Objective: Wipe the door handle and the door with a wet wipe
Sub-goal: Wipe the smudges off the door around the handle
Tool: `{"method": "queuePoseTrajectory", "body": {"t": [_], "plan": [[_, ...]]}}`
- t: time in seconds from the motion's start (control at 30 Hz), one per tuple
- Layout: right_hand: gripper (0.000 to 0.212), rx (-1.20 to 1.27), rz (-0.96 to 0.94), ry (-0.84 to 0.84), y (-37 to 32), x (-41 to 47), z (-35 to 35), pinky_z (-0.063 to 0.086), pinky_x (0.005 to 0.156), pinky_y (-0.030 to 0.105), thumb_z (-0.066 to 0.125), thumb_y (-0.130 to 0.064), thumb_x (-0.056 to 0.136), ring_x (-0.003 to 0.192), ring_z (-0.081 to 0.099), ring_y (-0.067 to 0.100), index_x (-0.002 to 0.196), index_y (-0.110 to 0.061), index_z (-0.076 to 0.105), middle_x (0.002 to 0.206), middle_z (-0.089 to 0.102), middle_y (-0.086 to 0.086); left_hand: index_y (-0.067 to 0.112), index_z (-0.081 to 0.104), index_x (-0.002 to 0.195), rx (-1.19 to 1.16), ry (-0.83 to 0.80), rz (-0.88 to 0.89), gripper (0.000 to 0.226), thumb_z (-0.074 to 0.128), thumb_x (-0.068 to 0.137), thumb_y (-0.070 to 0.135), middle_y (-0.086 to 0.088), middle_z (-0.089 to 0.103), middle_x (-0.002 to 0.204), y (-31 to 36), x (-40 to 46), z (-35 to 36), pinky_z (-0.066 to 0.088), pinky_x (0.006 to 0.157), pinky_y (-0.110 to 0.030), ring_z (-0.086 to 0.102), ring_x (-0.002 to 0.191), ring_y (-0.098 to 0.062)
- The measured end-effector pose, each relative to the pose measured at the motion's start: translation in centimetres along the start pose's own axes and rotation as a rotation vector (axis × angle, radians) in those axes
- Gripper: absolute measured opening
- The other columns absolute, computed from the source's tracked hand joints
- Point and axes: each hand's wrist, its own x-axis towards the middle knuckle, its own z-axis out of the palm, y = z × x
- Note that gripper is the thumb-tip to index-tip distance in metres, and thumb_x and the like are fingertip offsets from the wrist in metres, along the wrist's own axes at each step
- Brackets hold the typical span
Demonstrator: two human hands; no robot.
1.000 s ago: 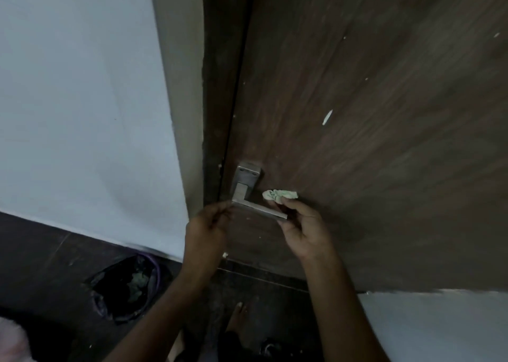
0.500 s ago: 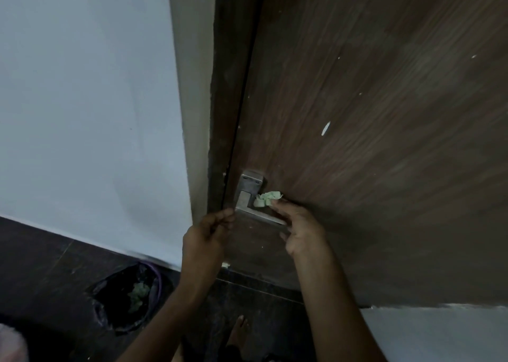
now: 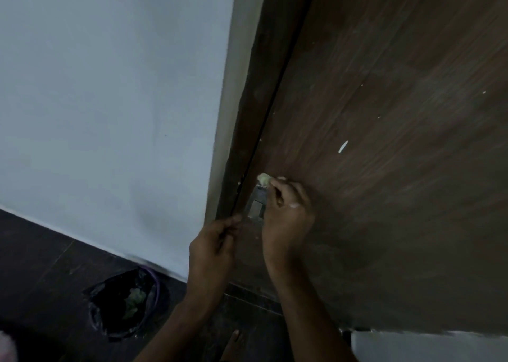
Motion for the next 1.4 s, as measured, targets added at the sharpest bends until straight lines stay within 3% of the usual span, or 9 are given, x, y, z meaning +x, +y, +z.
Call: {"method": "queuePoseTrajectory", "body": {"t": [0.17, 0.4, 0.6, 0.7, 0.9, 1.07, 1.2, 1.33, 1.4], "plan": [[0.024, -0.245, -0.396, -0.219, -1.2, 0.0, 1.8, 0.057, 0.078, 0.035, 0.060, -0.002, 0.088, 0.093, 0.065, 0.023, 0.105, -0.005, 0.077, 0.100, 0.071, 0.007, 0.036, 0.072, 0.106, 0.037, 0.020, 0.001, 0.044, 0.060, 0.088, -0.002, 0.025, 0.069, 0.101, 0.0, 0.0, -0.4, 0.047, 0.081, -0.006, 0.062, 0.095, 0.013], [0.021, -0.116, -0.236, -0.023, 1.3, -0.6, 0.4, 0.049, 0.091, 0.021, 0.061, -0.003, 0.091, 0.098, 0.062, 0.016, 0.105, -0.006, 0.076, 0.104, 0.069, 0.007, 0.039, 0.072, 0.103, -0.051, 0.056, -0.038, 0.043, 0.060, 0.090, -0.001, 0.022, 0.072, 0.105, -1.0, 0.1, -1.5, 0.051, 0.087, -0.012, 0.064, 0.099, 0.009], [0.024, -0.309, -0.443, -0.586, -0.1, -0.9, 4.4, 0.051, 0.099, 0.042, 0.052, 0.003, 0.087, 0.110, 0.062, 0.036, 0.100, 0.004, 0.072, 0.112, 0.068, 0.021, 0.024, 0.067, 0.115, 0.082, 0.038, 0.058, 0.036, 0.060, 0.089, 0.000, 0.011, 0.066, 0.107, -0.3, 1.0, -0.7, 0.041, 0.077, -0.002, 0.063, 0.096, -0.009], [0.030, -0.305, -0.430, -0.806, 1.5, -1.0, 3.8, 0.043, 0.109, 0.037, 0.046, -0.003, 0.100, 0.124, 0.054, 0.033, 0.123, 0.006, 0.062, 0.130, 0.060, 0.021, 0.014, 0.054, 0.139, 0.129, -0.033, 0.169, 0.045, 0.055, 0.095, 0.003, 0.001, 0.058, 0.137, 0.2, 1.1, -0.1, 0.043, 0.101, -0.018, 0.055, 0.122, -0.010], [0.031, -0.156, -0.356, -0.475, 0.5, -1.2, 1.0, 0.059, 0.094, 0.033, 0.075, 0.003, 0.082, 0.106, 0.069, 0.023, 0.112, -0.002, 0.074, 0.111, 0.073, 0.013, 0.007, 0.049, 0.143, 0.029, -0.040, 0.204, 0.044, 0.055, 0.099, 0.005, -0.008, 0.057, 0.140, 1.5, 2.2, 1.9, 0.047, 0.105, -0.039, 0.055, 0.128, -0.017], [0.026, -0.007, -0.238, -0.313, -0.1, -1.4, -0.5, 0.058, 0.093, 0.029, 0.072, 0.008, 0.084, 0.104, 0.072, 0.021, 0.107, -0.004, 0.076, 0.110, 0.075, 0.010, 0.007, 0.066, 0.127, -0.003, 0.070, 0.234, 0.035, 0.063, 0.092, -0.001, -0.004, 0.065, 0.126, 2.7, 3.7, 2.3, 0.039, 0.098, -0.004, 0.055, 0.117, 0.000], [0.027, 0.120, -0.090, -0.203, 1.0, -1.9, -2.8, 0.061, 0.080, 0.023, 0.070, 0.006, 0.086, 0.099, 0.070, 0.004, 0.106, -0.011, 0.076, 0.107, 0.072, -0.002, -0.003, 0.074, 0.107, 0.081, 0.150, 0.309, 0.025, 0.070, 0.082, -0.009, -0.008, 0.070, 0.111, 1.4, 4.9, 2.7, 0.041, 0.095, -0.004, 0.063, 0.102, -0.006], [0.037, 0.248, 0.149, -0.228, 2.0, -3.4, -4.3, 0.057, 0.074, 0.014, 0.068, 0.002, 0.086, 0.088, 0.071, 0.004, 0.098, -0.033, 0.075, 0.096, 0.073, -0.012, 0.000, 0.075, 0.104, 0.243, 0.062, 0.140, 0.023, 0.064, 0.086, -0.009, -0.016, 0.074, 0.106, -1.9, 4.6, 3.4, 0.055, 0.090, -0.035, 0.070, 0.097, -0.029], [0.043, 0.315, 0.330, -0.314, 2.3, -5.0, -4.4, 0.058, 0.072, 0.016, 0.068, 0.000, 0.087, 0.083, 0.072, 0.007, 0.089, -0.043, 0.074, 0.089, 0.074, -0.011, 0.002, 0.073, 0.109, 0.179, 0.019, -0.035, 0.023, 0.060, 0.092, -0.004, -0.012, 0.074, 0.109, -2.4, 4.0, 4.1, 0.054, 0.090, -0.026, 0.070, 0.100, -0.025]]}}
